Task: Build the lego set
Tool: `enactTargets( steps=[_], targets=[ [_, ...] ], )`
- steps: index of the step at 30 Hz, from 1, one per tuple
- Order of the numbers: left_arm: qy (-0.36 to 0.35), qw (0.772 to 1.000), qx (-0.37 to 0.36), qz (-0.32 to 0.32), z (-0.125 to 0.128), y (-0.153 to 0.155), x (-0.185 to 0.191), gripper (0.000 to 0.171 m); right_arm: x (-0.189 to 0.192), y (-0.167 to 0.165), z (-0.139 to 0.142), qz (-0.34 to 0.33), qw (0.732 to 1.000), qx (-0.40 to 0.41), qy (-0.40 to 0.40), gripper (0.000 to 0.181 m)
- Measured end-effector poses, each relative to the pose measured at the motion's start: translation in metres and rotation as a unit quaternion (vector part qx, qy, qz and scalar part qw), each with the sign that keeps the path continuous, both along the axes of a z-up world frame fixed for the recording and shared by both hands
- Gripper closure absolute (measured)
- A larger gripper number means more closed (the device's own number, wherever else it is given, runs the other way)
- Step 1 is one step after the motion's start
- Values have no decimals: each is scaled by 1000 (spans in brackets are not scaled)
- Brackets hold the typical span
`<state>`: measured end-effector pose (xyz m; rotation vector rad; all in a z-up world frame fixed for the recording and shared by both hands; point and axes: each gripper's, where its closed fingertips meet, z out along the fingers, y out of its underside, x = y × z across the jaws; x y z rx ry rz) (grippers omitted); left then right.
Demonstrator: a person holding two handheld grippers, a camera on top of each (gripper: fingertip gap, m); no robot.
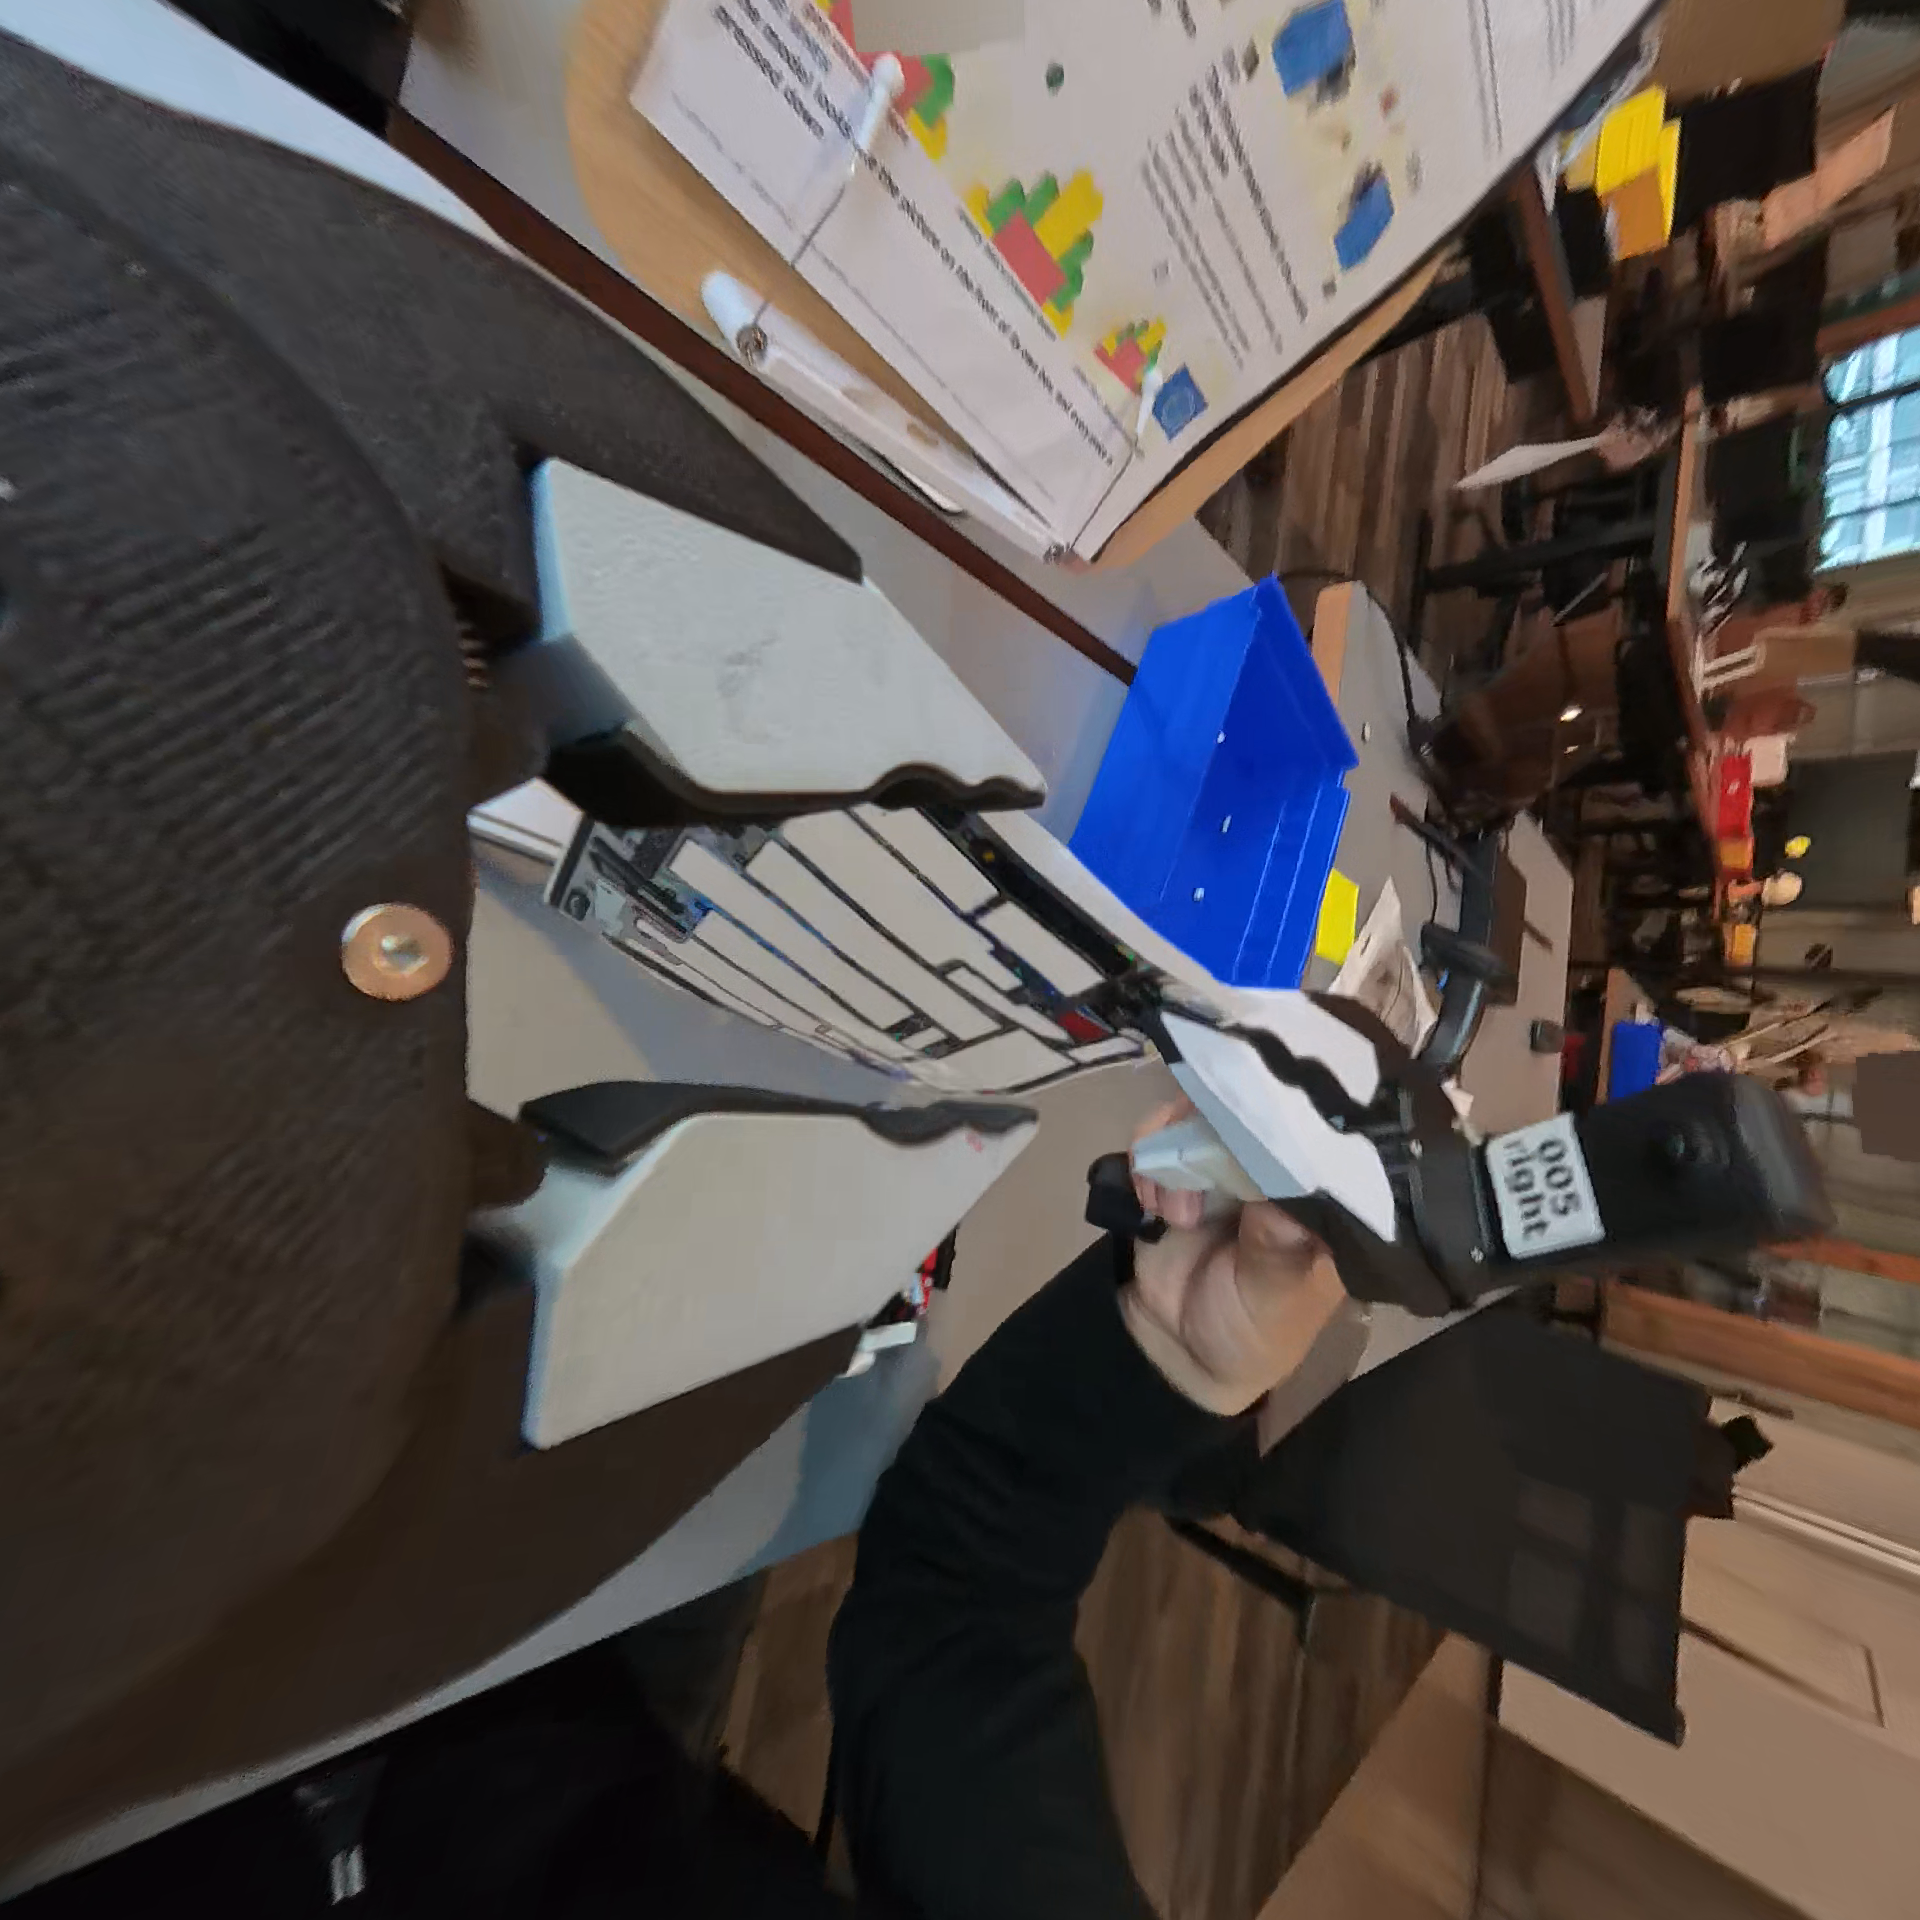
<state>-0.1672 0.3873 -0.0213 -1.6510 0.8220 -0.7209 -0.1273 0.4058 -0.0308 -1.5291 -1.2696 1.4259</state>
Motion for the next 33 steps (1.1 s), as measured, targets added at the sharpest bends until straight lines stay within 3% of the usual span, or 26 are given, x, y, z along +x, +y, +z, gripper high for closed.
enactTargets(
  steps=[4, 9, 12, 14, 16, 20, 22, 23, 25, 29, 33],
  targets=[
    [74, 997, -7, 1, -27, 7, 9, 114, -3, -15, 0, 42, 999, -15, 3, 181],
    [73, 997, 20, -21, -25, 3, 11, 119, 1, -21, 2, 74, 997, -35, 13, 181],
    [65, 996, 17, -52, -26, -5, 15, 132, 3, -24, 5, 92, 994, -53, 25, 181],
    [62, 996, 17, -58, -25, -7, 17, 159, 3, -24, 5, 98, 993, -63, 28, 181],
    [51, 996, 3, -76, -25, -11, 20, 171, 4, -24, 5, 103, 992, -72, 32, 181],
    [-4, 993, -35, -113, -18, -19, 24, 171, 6, -17, 9, 87, 993, -74, 41, 181],
    [-26, 993, -51, -102, -15, -13, 21, 171, 8, 1, 14, 19, 998, -29, 43, 175],
    [-35, 993, -59, -92, -15, -9, 18, 171, 12, 14, 17, -35, 999, 14, 38, 163],
    [-58, 993, -68, -79, -13, -3, 12, 171, 20, 24, 25, -103, 988, 113, 30, 160],
    [-80, 992, -68, -74, -8, 0, 8, 171, 17, -9, 44, -96, 963, 250, 41, 159],
    [-64, 992, -49, -92, -6, -8, 17, 171, 1, -29, 31, -83, 934, 347, 3, 155]
  ],
)
